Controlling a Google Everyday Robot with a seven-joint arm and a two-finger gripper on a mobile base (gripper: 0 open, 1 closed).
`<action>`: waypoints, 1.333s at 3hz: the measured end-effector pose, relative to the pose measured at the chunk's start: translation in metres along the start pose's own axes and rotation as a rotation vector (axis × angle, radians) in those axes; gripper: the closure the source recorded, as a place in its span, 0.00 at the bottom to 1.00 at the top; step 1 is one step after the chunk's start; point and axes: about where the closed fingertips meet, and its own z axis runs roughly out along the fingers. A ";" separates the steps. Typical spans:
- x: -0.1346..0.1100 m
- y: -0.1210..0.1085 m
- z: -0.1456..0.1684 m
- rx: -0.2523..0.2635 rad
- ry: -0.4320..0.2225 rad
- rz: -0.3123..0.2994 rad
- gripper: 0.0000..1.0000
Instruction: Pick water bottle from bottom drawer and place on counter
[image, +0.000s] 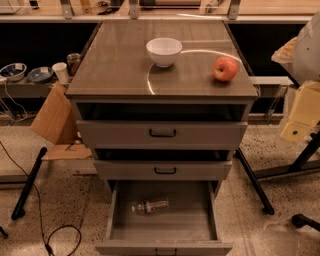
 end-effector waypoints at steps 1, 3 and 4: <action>0.000 0.000 0.000 0.001 0.000 0.000 0.00; -0.025 0.045 0.075 -0.092 -0.062 -0.291 0.00; -0.035 0.082 0.139 -0.163 -0.051 -0.486 0.00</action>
Offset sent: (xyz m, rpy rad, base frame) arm -0.0007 0.0219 -0.0487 0.0185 0.0370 0.1832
